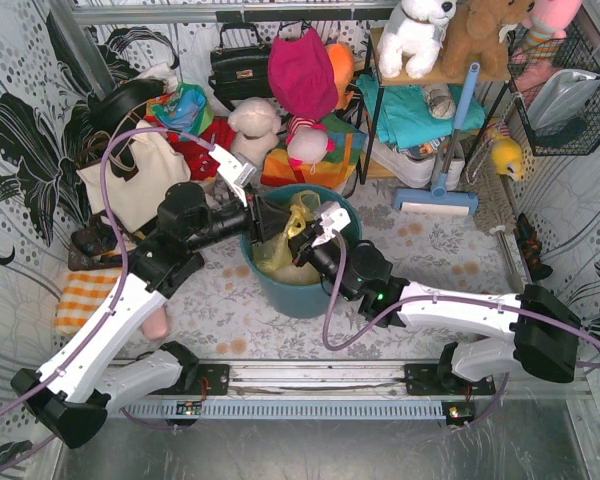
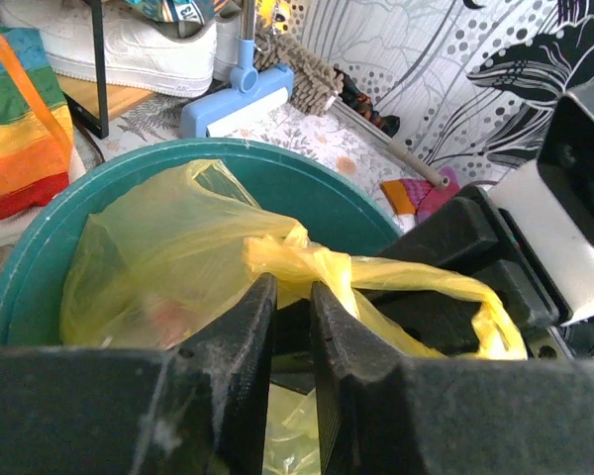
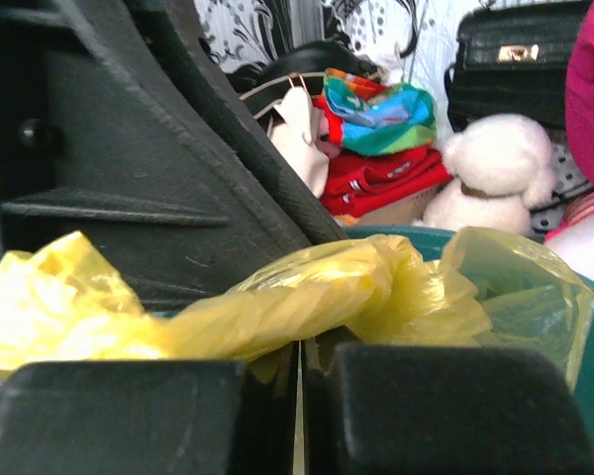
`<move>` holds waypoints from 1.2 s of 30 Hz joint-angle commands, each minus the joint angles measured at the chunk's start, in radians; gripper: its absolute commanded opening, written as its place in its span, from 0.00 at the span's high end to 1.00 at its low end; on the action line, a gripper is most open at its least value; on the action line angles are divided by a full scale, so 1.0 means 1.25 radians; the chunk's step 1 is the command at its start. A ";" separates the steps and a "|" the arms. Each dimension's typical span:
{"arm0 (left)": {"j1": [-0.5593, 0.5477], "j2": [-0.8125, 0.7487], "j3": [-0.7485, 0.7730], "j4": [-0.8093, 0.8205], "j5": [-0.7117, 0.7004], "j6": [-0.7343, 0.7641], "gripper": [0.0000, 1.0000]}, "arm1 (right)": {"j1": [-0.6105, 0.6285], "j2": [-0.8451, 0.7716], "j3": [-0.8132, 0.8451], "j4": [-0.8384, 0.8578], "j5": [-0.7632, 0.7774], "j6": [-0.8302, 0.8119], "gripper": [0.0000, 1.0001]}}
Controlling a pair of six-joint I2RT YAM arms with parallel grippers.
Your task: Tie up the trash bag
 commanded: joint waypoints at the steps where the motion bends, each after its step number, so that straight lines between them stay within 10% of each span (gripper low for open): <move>1: -0.003 0.001 0.040 0.000 0.026 0.054 0.71 | 0.010 -0.037 0.038 -0.095 0.085 0.055 1.00; 18: -0.002 0.147 0.255 -0.110 -0.222 0.072 0.54 | 0.016 -0.099 -0.042 -0.044 0.035 0.036 1.00; 36: -0.004 0.014 0.109 -0.074 0.007 -0.026 0.59 | 0.015 0.121 0.013 0.392 -0.008 -0.017 1.00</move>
